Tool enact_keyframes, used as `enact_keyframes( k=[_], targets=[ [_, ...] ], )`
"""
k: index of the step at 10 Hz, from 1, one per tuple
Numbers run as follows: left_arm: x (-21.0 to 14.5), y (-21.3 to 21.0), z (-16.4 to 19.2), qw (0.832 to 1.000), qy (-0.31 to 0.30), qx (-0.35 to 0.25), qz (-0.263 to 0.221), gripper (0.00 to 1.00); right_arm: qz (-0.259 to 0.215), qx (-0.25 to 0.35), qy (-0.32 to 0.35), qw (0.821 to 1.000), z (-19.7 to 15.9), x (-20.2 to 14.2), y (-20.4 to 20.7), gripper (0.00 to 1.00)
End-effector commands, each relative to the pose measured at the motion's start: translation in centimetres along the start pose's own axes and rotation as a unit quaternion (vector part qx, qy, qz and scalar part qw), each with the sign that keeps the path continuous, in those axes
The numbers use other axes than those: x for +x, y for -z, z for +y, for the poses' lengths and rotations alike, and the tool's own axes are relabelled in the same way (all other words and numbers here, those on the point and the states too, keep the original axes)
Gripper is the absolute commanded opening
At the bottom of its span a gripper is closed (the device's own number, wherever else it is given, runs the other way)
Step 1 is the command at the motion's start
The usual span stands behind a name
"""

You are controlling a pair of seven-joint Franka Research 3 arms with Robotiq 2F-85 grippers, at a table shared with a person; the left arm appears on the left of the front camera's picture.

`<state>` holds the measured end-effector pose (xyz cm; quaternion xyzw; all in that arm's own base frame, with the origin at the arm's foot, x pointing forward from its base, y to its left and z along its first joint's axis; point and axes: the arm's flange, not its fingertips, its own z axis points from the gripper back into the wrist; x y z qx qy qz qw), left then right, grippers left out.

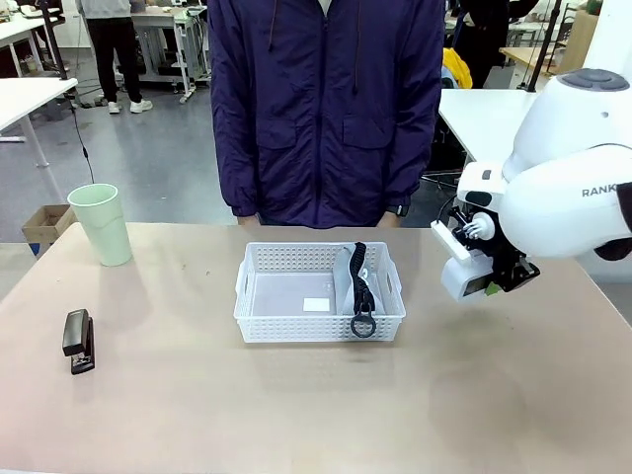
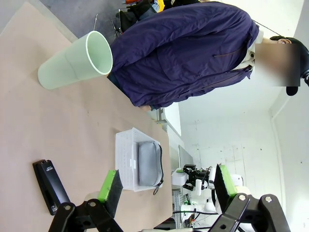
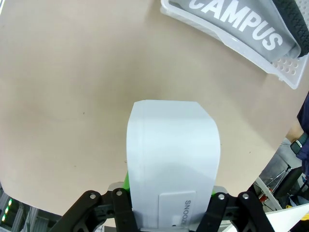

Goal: Efficiently arrange items inside the basket to fit them all.
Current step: Pick up the Digital clock and place it inside the Organizing basket.

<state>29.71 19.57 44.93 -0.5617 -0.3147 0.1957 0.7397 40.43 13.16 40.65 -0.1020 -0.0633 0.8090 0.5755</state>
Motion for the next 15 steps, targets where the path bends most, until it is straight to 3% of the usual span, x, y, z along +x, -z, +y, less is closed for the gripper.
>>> enact_keyframes(
  k=[1,2,3,4,5,8,9,10,13,15],
  targets=[
    [-0.1,0.2,0.1,1.0,0.01,-0.01,-0.004,1.0,0.001,-0.001,0.0,1.0,0.2,0.0,0.1,0.55],
    [-0.1,0.2,0.1,1.0,0.01,-0.01,-0.004,1.0,-0.025,0.019,0.068,0.997,-1.2,-1.4,2.2,0.55],
    [-0.1,0.2,0.1,1.0,0.01,-0.01,-0.004,1.0,-0.05,0.023,0.081,0.995,-2.2,-0.5,1.8,0.55],
    [-0.1,0.2,0.1,1.0,0.01,-0.01,-0.004,1.0,-0.08,0.03,0.075,0.994,-2.8,1.8,0.0,0.55],
    [-0.1,0.2,0.1,1.0,0.01,-0.01,-0.004,1.0,-0.074,0.067,0.074,0.992,-3.2,4.9,-2.2,0.55],
    [-0.1,0.2,0.1,1.0,0.01,-0.01,-0.004,1.0,-0.053,0.108,0.186,0.975,-4.2,13.1,-7.1,0.55],
    [-0.1,0.2,0.1,1.0,0.01,-0.01,-0.004,1.0,-0.072,0.12,0.211,0.968,-4.7,15.8,-8.3,0.55],
    [-0.1,0.2,0.1,1.0,0.01,-0.01,-0.004,1.0,-0.071,0.161,0.308,0.935,-5.9,18.9,-9.0,0.55],
    [-0.1,0.2,0.1,1.0,0.01,-0.01,-0.004,1.0,-0.005,0.088,0.349,0.933,-8.3,23.9,-7.7,0.55],
    [-0.1,0.2,0.1,1.0,0.01,-0.01,-0.004,1.0,-0.02,0.045,0.341,0.939,-9.9,25.6,-5.4,0.55]
  ],
)
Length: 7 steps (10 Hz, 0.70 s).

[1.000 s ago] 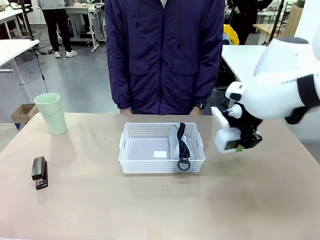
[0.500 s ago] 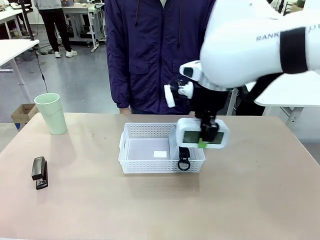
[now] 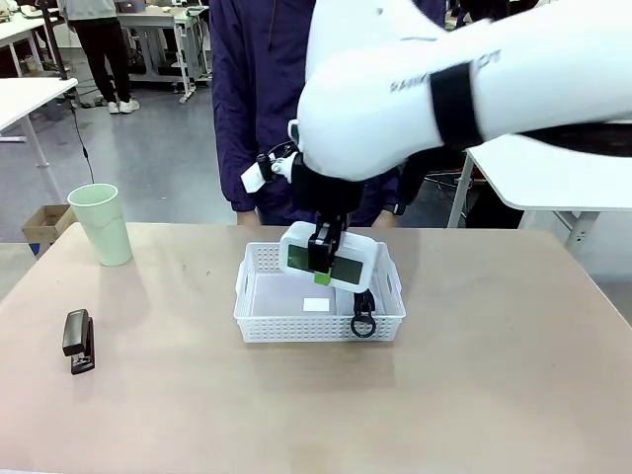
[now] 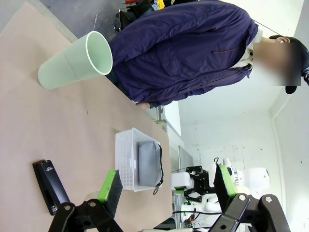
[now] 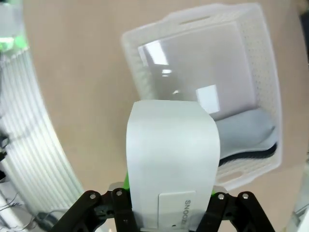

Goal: Efficiently arrange items inside the basket to fit them all.
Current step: Pick up the Digital clock and place it inside the Organizing basket.

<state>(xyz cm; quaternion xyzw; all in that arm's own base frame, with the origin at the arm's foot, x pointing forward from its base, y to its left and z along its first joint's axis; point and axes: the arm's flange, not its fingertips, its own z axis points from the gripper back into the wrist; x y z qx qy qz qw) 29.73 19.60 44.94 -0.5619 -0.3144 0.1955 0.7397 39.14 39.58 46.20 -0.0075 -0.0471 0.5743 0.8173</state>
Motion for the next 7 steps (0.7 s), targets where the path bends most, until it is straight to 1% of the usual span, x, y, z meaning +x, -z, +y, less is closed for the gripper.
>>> enact_keyframes(
  k=[1,2,3,4,5,6,7],
  targets=[
    [-0.1,0.2,0.1,1.0,0.01,-0.009,-0.005,1.0,-0.002,-0.06,0.012,0.998,-1.1,2.0,2.0,0.55],
    [-0.1,0.2,0.1,1.0,0.01,-0.009,-0.005,1.0,-0.006,-0.052,0.007,0.999,-1.9,2.6,3.8,0.55],
    [-0.1,0.2,0.1,1.0,0.01,-0.009,-0.005,1.0,-0.025,-0.045,0.008,0.999,-2.4,2.7,4.9,0.55],
    [-0.1,0.2,0.1,1.0,0.01,-0.009,-0.005,1.0,-0.045,-0.045,-0.009,0.998,-2.8,2.9,5.9,0.55],
    [-0.1,0.2,0.1,1.0,0.01,-0.009,-0.005,1.0,-0.059,-0.049,-0.013,0.997,-3.1,3.2,6.8,0.55],
    [-0.1,0.2,0.1,1.0,0.01,-0.009,-0.005,1.0,-0.065,-0.047,-0.018,0.997,-3.6,3.5,7.9,0.55],
    [-0.1,0.2,0.1,1.0,0.01,-0.009,-0.005,1.0,-0.061,-0.045,-0.014,0.997,-4.1,3.8,8.9,0.55]
  ],
)
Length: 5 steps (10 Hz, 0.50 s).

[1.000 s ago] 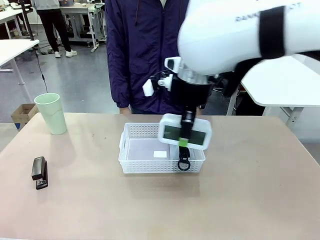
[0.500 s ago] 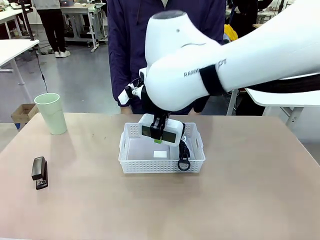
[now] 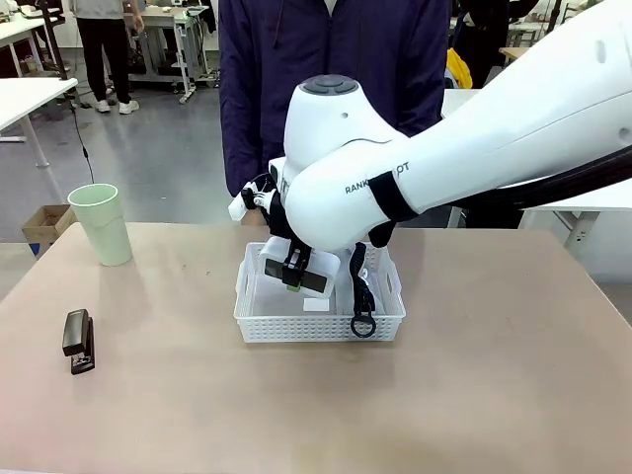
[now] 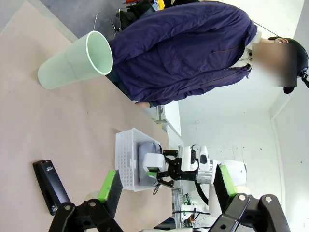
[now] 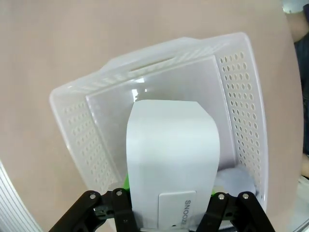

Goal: Efficiently arrange items inside the basket to fit them all.
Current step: Pick up the Digital clock and place it inside the Organizing basket.

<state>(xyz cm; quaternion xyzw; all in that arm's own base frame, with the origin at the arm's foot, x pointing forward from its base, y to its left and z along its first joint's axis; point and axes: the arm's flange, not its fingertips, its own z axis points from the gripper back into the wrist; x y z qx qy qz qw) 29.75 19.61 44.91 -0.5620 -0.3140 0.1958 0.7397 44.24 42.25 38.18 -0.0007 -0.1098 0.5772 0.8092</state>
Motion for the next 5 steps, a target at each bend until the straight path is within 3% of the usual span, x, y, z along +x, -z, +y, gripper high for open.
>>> enact_keyframes(
  k=[1,5],
  targets=[
    [-0.2,0.2,0.1,1.0,0.01,-0.01,-0.005,1.0,0.004,-0.012,0.0,1.0,-1.3,0.1,1.6,0.55],
    [-0.2,0.2,0.1,1.0,0.01,-0.01,-0.005,1.0,-0.001,0.008,-0.016,1.0,-2.4,-0.2,5.0,0.55]
  ],
)
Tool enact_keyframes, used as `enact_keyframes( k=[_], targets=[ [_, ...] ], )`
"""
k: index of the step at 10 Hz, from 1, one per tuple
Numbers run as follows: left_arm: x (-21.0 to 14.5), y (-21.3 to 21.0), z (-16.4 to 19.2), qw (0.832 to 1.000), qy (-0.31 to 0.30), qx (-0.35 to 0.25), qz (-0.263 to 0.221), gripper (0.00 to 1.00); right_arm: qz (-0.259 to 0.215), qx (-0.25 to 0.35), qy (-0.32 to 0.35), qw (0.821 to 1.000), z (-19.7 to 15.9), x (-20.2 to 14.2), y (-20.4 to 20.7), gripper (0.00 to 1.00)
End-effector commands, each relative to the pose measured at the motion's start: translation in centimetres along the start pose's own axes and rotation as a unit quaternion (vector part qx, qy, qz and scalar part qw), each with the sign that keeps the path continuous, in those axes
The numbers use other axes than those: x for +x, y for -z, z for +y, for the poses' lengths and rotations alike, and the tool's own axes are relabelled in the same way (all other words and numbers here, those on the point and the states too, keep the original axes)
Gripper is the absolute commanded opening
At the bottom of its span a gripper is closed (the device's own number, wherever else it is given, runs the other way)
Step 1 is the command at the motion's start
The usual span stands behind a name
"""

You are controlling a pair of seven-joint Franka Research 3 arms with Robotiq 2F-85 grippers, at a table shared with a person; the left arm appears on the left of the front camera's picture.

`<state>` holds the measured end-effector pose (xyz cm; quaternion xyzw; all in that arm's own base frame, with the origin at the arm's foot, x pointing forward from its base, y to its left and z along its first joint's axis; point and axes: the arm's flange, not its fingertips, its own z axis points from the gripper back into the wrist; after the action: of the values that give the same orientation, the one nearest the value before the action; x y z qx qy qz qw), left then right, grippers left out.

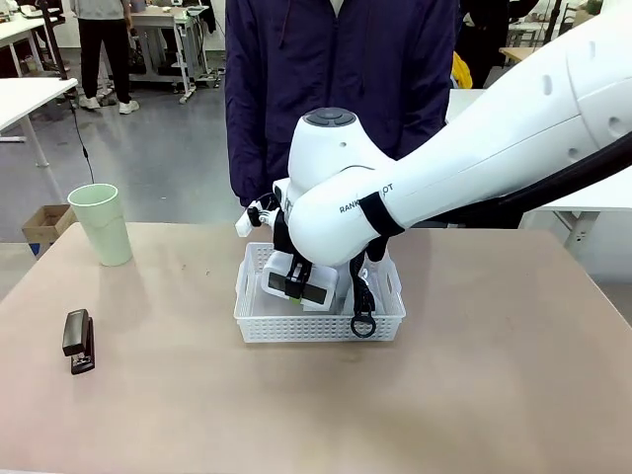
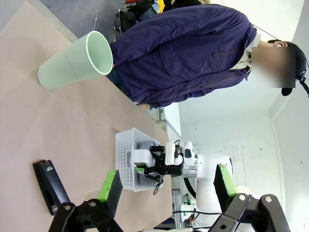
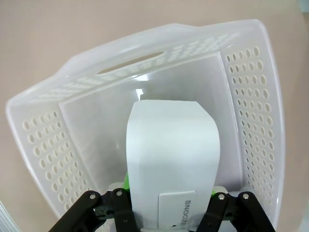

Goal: Efficiently arrange items inside the basket to fit them all.
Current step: Pick up the Digital clock and place it inside the Organizing basket.

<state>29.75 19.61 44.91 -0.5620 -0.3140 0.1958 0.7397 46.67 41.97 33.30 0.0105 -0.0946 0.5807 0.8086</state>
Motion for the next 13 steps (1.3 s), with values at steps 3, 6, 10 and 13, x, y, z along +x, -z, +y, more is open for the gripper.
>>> enact_keyframes(
  k=[3,6,10,13],
  targets=[
    [-0.2,0.2,0.1,1.0,0.011,-0.01,-0.005,1.0,-0.007,0.012,-0.013,1.0,-1.1,0.2,0.9,0.55],
    [-0.2,0.2,0.1,1.0,0.011,-0.01,-0.005,1.0,0.003,0.008,0.0,1.0,-0.5,0.1,1.3,0.55],
    [-0.2,0.2,0.1,1.0,0.011,-0.01,-0.005,1.0,0.011,0.007,-0.024,1.0,-0.6,0.2,1.5,1.0],
    [-0.2,0.2,0.1,1.0,0.011,-0.01,-0.005,1.0,0.018,-0.007,-0.014,1.0,-0.6,-0.1,1.0,1.0]
  ],
)
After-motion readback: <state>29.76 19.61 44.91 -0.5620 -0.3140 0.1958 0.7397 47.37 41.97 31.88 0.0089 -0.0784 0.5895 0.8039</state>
